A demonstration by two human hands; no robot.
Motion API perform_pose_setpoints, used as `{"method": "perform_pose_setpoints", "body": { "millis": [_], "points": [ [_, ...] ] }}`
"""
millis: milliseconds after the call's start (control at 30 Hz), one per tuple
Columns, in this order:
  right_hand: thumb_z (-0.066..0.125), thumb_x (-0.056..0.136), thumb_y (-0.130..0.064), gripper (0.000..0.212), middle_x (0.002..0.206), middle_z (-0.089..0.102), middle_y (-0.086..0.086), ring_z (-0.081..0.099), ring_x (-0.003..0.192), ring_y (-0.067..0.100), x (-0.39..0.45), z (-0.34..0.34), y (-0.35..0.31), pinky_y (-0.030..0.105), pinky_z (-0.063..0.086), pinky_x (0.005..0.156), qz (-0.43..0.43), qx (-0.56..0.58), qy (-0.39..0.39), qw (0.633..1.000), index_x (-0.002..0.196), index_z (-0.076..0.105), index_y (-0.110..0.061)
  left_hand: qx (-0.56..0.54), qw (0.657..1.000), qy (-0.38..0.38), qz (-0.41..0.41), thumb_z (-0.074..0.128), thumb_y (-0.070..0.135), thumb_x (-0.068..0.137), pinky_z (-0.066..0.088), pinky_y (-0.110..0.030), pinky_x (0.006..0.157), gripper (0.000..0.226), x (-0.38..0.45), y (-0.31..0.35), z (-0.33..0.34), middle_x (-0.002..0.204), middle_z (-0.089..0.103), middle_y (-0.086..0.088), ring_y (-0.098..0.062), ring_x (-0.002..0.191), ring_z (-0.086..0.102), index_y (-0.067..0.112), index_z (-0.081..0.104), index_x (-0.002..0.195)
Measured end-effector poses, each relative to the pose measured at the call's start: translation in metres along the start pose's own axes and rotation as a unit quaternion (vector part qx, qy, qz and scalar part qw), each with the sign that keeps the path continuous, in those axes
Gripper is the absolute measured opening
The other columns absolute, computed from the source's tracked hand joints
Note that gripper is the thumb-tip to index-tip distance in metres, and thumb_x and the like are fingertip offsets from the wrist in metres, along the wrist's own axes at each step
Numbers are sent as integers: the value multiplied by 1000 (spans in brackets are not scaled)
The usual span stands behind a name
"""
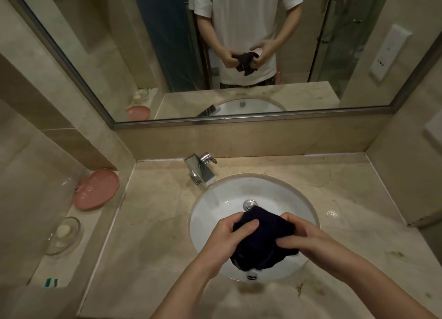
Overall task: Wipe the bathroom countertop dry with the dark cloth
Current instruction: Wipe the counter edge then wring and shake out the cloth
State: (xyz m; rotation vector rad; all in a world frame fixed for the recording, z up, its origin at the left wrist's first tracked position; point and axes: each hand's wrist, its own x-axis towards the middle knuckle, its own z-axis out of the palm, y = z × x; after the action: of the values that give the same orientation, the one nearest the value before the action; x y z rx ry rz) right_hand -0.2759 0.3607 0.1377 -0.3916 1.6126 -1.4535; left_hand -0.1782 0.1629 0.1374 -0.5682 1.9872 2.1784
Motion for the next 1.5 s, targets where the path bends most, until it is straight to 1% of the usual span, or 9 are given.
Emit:
{"method": "perform_pose_setpoints", "body": {
  "millis": [233, 400, 600, 733, 867, 1000, 1167, 1367, 1500],
  "points": [
    [68, 92, -35, 29, 102, 75, 12, 72, 100, 27, -2, 3, -2, 32, 54, 86, 17, -67, -10, 998, 108, 72, -12, 44, 998, -35, 25, 78, 16, 87, 56, -31, 85, 22, 2, 5, -3, 102, 74, -4, -20, 99, 71, 21, 70, 106],
    [64, 95, -41, 30, 101, 70, 11, 68, 92, 20, -5, 5, -2, 29, 53, 79, -67, 23, 105, 992, 108, 66, -15, 12, 1000, -16, 15, 78, 9, 86, 56, -32, 91, 38, 4, 5, -2, 111, 73, -10, -25, 106, 70, 16, 65, 121],
    [75, 86, -38, 42, 111, 73, 9, 72, 103, 26, -7, 1, 2, 30, 57, 80, -76, 131, 140, 979, 118, 63, -13, 47, 999, 13, -10, 70, 34, 94, 55, -44, 96, 31, 1, -8, 9, 107, 75, -12, -27, 104, 71, 13, 69, 117],
    [77, 84, -42, 45, 113, 73, 9, 71, 106, 27, -15, -7, 9, 42, 54, 94, -64, 127, 135, 981, 117, 65, -14, -29, 996, 75, -29, 55, 43, 100, 51, -45, 94, 35, -2, -11, 13, 111, 72, -20, -38, 109, 66, 14, 73, 110],
    [76, 80, -48, 51, 109, 72, 11, 70, 104, 31, -19, -9, 20, 53, 53, 93, -54, 64, 121, 989, 112, 63, -11, -41, 999, 4, -16, 68, 35, 96, 51, -47, 102, 29, -8, -8, 21, 119, 71, -12, -32, 113, 67, 19, 66, 120],
    [72, 88, -23, 29, 102, 72, 7, 70, 102, 25, -21, -14, 34, 33, 56, 79, -39, 68, 82, 994, 108, 60, -7, 39, 998, 37, 15, 73, 24, 92, 56, -47, 95, 20, -8, -12, 32, 108, 74, -7, -25, 105, 71, 21, 66, 110],
    [60, 98, -26, 25, 116, 73, -3, 70, 108, 15, -21, -22, 42, 32, 54, 92, 8, 64, 44, 997, 123, 64, -20, -34, 995, 90, 3, 65, 19, 97, 59, -42, 89, 18, -12, -14, 40, 107, 75, -11, -28, 101, 73, 15, 69, 114],
    [79, 85, -19, 43, 116, 72, 16, 68, 111, 31, -17, -33, 58, 40, 52, 96, 36, 106, -21, 994, 120, 58, -5, 96, 993, 73, -14, 73, 27, 92, 52, -29, 67, 6, -22, -22, 42, 84, 74, -2, -16, 79, 70, 21, 73, 92],
    [68, 92, -17, 28, 114, 74, 9, 70, 109, 24, -8, -28, 59, 35, 52, 95, 36, 103, -37, 993, 118, 64, -6, 120, 985, 115, -40, 77, 29, 88, 54, -31, 69, 5, -27, -24, 33, 87, 76, -6, -15, 78, 72, 25, 75, 90]
  ]
}}
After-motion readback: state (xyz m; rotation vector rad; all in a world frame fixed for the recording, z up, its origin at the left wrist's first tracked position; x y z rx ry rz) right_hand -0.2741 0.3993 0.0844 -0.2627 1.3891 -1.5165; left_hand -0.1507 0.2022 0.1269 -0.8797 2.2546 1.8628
